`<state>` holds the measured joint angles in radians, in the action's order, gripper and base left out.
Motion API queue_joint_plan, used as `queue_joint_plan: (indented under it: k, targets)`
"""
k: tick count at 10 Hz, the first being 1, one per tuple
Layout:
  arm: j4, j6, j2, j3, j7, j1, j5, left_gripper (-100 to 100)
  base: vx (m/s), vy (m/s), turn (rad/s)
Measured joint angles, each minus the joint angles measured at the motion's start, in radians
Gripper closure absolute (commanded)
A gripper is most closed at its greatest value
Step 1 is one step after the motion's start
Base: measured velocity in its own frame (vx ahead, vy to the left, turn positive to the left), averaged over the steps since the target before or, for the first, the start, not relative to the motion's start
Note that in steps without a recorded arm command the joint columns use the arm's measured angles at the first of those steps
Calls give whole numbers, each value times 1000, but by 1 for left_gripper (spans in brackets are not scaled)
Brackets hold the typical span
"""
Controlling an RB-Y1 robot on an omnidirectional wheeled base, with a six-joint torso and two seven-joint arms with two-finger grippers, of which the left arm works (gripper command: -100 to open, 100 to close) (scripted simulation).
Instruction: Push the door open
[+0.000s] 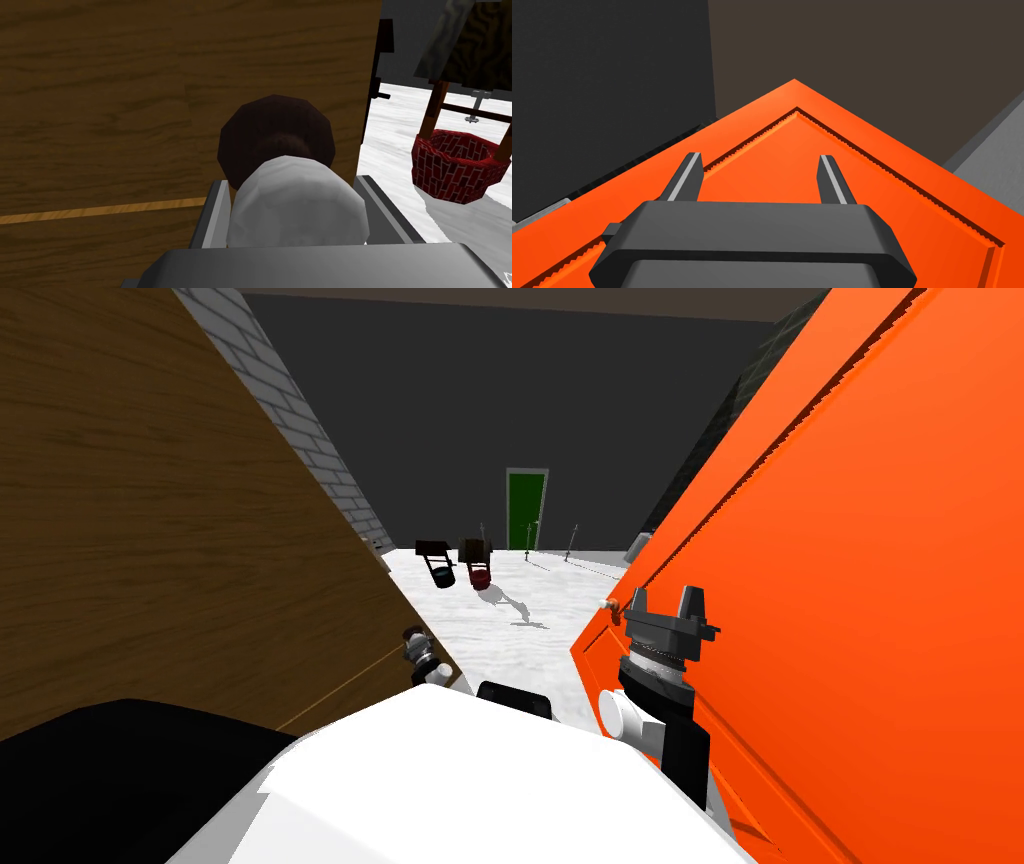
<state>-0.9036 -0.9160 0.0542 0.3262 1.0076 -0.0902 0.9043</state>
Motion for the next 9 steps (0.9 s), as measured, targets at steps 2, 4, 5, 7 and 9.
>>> queue_joint_plan:
  k: [2, 4, 5, 7, 9]
  targets:
    - [29, -19, 3, 26, -7, 10, 19, 100, 94, 61, -49]
    - [30, -33, 4, 47, -1, -1, 34, 100, 101, 64, -48]
    - [8, -33, -3, 54, -8, -16, 40, 100, 104, 65, -49]
    - [-28, -27, -20, 81, -34, -39, 62, 100, 146, 89, -86]
    - [-28, -45, -25, 108, -30, -57, 81, 100, 153, 84, -39]
